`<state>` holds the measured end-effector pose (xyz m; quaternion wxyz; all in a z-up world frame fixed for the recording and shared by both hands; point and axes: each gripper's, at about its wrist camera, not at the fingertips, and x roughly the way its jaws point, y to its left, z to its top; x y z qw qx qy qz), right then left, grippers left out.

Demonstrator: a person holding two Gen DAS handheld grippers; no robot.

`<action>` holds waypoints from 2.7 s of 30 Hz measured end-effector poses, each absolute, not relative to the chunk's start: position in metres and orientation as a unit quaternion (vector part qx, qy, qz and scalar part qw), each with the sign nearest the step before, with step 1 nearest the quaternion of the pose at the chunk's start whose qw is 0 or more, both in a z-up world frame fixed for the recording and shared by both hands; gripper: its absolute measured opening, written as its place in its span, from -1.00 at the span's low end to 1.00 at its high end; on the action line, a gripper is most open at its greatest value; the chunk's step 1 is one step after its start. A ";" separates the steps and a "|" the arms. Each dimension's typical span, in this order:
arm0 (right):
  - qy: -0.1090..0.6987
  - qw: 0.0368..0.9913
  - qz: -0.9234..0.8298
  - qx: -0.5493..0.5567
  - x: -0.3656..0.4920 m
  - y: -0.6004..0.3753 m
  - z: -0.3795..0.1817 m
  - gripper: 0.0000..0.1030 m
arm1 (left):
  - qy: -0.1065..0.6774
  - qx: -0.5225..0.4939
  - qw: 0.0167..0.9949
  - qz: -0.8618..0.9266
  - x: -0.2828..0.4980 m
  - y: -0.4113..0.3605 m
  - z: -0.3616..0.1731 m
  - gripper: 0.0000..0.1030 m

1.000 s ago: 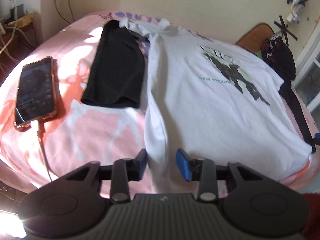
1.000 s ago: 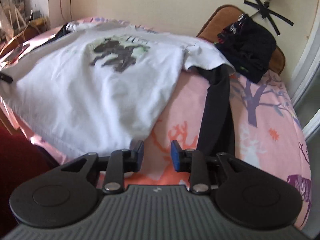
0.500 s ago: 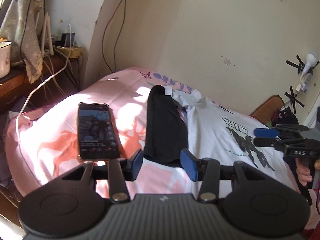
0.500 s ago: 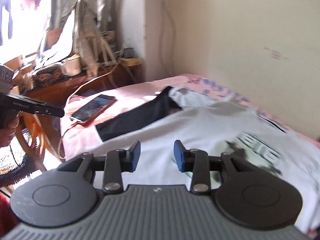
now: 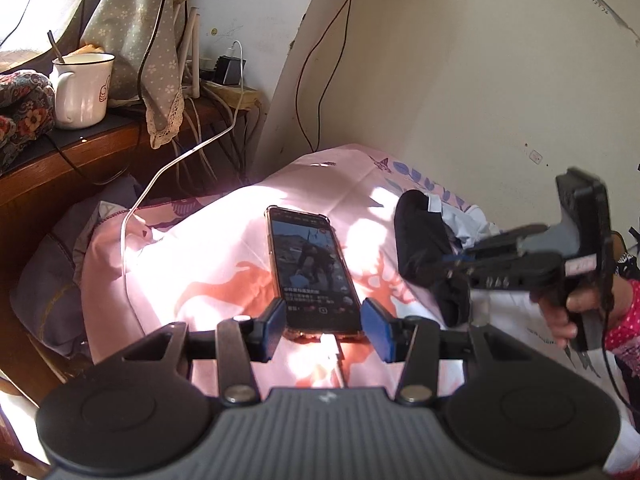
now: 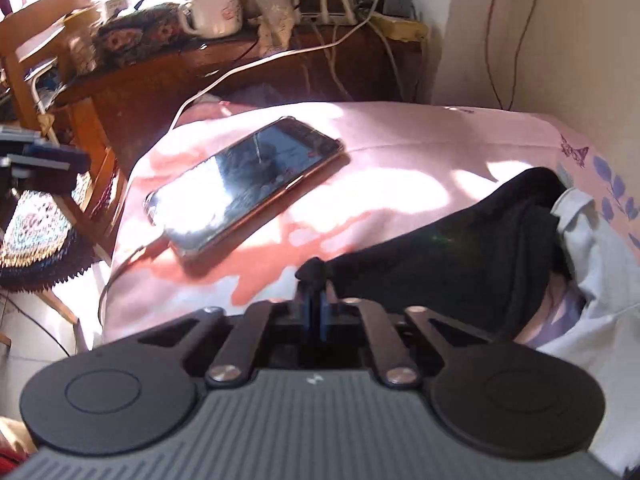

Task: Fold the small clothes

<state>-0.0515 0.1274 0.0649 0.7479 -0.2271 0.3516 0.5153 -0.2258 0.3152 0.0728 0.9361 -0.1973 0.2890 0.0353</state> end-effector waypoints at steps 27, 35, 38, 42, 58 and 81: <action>0.183 0.943 0.233 0.149 0.061 -0.262 0.234 -0.85 | 0.354 -0.128 0.918 -0.128 0.091 0.158 0.080 0.07; 0.275 0.920 0.141 0.242 0.053 -0.362 0.101 -0.84 | 0.453 -0.076 0.878 -0.134 0.185 0.075 0.012 -0.27; 0.275 0.920 0.149 0.237 0.054 -0.360 0.092 -0.84 | 0.420 -0.046 0.899 -0.117 0.196 0.064 0.019 -0.77; 0.268 0.924 0.155 0.226 0.059 -0.361 0.096 -0.84 | 0.344 -0.038 0.933 -0.100 0.204 0.070 0.046 -0.76; 0.273 0.942 0.182 -0.071 0.032 -0.280 0.069 0.19 | 0.355 -0.059 0.929 -0.084 0.154 0.088 0.045 -0.08; 0.368 0.921 -0.030 -0.125 0.115 -0.324 0.070 -0.16 | 0.342 0.001 0.939 -0.025 0.169 0.048 0.003 0.07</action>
